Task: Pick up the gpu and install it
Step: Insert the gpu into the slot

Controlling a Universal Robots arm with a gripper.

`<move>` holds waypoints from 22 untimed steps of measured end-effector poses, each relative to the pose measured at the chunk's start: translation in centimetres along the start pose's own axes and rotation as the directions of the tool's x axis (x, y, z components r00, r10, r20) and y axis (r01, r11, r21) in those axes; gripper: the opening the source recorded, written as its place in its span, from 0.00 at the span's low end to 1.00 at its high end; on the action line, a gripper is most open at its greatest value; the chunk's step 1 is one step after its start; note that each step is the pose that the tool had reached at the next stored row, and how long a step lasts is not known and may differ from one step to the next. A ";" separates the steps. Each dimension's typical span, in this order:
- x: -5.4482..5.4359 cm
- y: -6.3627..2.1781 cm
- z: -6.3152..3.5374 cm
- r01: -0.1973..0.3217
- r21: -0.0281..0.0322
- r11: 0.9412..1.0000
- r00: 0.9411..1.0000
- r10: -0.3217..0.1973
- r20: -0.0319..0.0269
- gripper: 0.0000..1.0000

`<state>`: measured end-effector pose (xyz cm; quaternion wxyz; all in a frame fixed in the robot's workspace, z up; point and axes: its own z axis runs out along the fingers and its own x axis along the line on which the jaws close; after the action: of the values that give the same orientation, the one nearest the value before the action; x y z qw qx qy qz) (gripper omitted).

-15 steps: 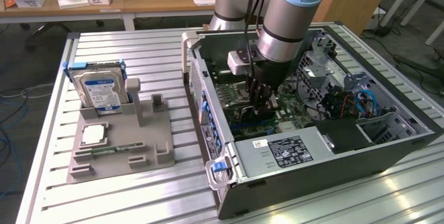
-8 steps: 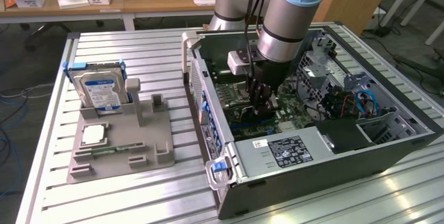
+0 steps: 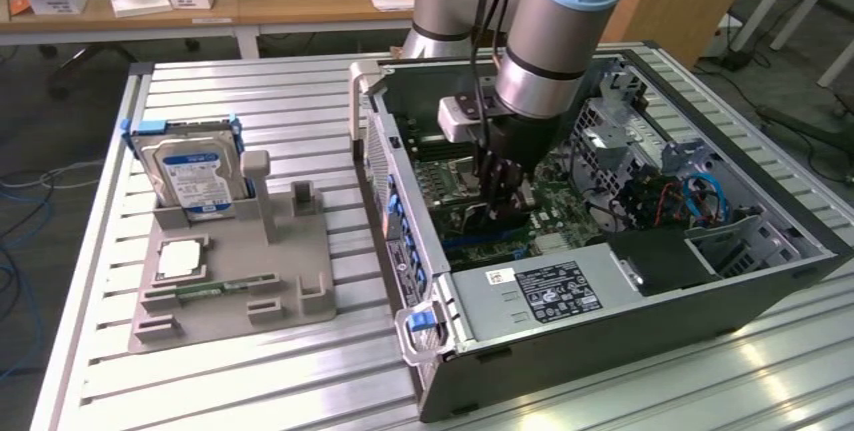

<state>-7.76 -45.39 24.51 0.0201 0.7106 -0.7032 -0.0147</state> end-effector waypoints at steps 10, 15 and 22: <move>0.1 0.03 -0.19 0.000 0.000 1.000 1.000 0.000 0.000 0.27; 0.1 0.02 -0.13 0.000 0.000 1.000 1.000 0.000 0.000 0.27; 0.1 0.01 0.17 0.000 0.000 1.000 1.000 0.000 0.000 0.27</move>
<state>-7.77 -45.51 24.34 0.0202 0.7105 -0.7032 -0.0147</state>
